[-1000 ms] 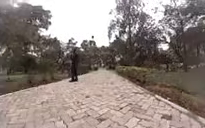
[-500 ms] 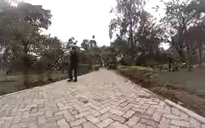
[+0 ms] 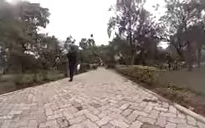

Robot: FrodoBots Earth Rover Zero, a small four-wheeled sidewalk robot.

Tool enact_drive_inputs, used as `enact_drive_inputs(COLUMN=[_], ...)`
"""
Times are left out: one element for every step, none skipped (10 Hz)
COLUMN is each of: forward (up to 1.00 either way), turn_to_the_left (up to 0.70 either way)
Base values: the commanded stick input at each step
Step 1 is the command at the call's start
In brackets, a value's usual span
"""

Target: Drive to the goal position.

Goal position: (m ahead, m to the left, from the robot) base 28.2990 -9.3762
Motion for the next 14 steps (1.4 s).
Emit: enact_drive_inputs(forward=[0.70,0.70,0.70,0.70,0.70,0.70,0.70,0.70,0.70,0.70,0.70,0.70,0.70,0.70], turn_to_the_left=[0.00,0.00,0.00,0.00,0.00,0.00,0.00,0.00,0.00,0.00,0.00,0.00,0.00,0.00])
